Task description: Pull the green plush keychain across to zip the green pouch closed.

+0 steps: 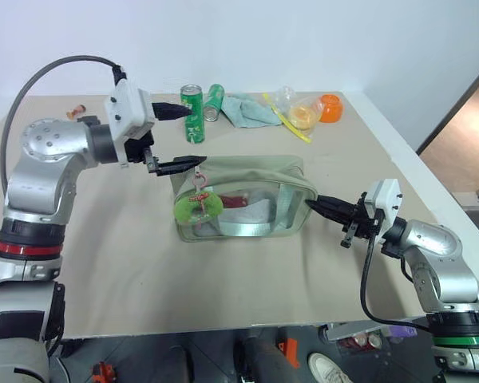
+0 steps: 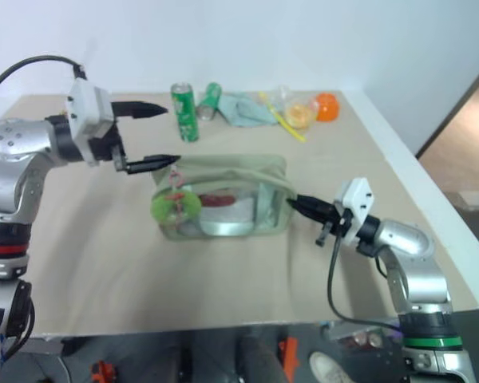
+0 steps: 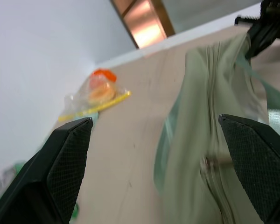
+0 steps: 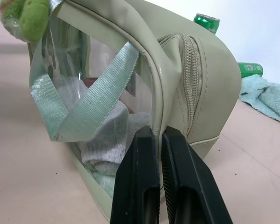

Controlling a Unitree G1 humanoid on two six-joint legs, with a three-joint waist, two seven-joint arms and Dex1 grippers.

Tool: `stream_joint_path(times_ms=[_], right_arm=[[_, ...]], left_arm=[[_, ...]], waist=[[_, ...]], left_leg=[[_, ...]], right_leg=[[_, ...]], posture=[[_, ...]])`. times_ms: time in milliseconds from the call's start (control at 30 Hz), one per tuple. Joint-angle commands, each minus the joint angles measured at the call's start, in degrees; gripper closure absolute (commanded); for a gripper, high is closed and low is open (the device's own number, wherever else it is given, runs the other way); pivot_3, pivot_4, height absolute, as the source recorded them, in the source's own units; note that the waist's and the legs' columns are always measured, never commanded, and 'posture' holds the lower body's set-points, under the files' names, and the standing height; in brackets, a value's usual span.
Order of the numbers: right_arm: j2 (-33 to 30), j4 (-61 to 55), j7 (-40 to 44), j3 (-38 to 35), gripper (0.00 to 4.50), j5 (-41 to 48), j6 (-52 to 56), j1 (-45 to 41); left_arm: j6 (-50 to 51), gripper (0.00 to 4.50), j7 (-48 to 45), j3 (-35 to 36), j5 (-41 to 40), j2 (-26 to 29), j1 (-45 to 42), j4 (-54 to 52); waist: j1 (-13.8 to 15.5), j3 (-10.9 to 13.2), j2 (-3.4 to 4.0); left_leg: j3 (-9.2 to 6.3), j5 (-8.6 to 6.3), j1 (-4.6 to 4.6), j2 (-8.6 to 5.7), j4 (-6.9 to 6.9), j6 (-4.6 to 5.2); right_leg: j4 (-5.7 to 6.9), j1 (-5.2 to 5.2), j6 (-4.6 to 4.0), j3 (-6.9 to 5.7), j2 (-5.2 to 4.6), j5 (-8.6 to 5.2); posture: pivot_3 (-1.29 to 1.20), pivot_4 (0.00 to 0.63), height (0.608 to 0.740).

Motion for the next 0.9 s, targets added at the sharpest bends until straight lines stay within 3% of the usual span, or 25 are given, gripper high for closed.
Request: stream_joint_path(times_ms=[33, 400, 667, 900], right_arm=[[-0.2, -0.3, 0.6, 0.9, 4.50, -0.4, 0.2, -0.7], [-0.4, 0.9, 1.8, 1.4, 4.50, -0.4, -0.2, -1.1], [-0.3, 2.8, 2.9, 1.7, 4.50, -0.7, -1.5, -1.8], [-0.5, 3.2, 3.2, 1.6, 4.50, -1.1, -1.9, -1.8]], left_arm=[[3.2, 0.02, 3.4, 5.5, -1.8, 2.2, 4.4, -5.0], [21.7, 0.02, 15.6, 21.9, -16.4, 1.7, 26.7, -23.9], [19.5, 0.02, 19.5, 17.9, -16.1, -3.1, 33.7, -28.7], [14.7, 0.02, 17.4, 15.8, -12.3, -2.2, 34.4, -24.5]], waist=[[0.0, 0.0, 0.00], [0.0, 0.0, -0.01], [0.0, 0.0, -0.02], [0.0, 0.0, -0.02]], left_leg=[[0.00, 0.00, 0.00, 0.01, 0.00, 0.00], [0.03, 0.00, 0.02, 0.27, 0.00, -0.01], [0.03, 0.01, 0.12, 0.18, 0.02, -0.01], [0.01, 0.01, 0.14, 0.08, -0.01, -0.01]], right_leg=[[0.01, 0.00, 0.00, 0.00, 0.00, 0.00], [0.02, -0.01, -0.02, -0.03, -0.02, -0.01], [0.02, 0.07, 0.00, 0.00, -0.05, 0.01], [0.02, 0.06, -0.04, 0.00, 0.03, -0.01]], posture=[[0.00, 0.150, 0.740], [0.00, 0.150, 0.740], [0.00, 0.150, 0.740], [0.00, 0.150, 0.740]])
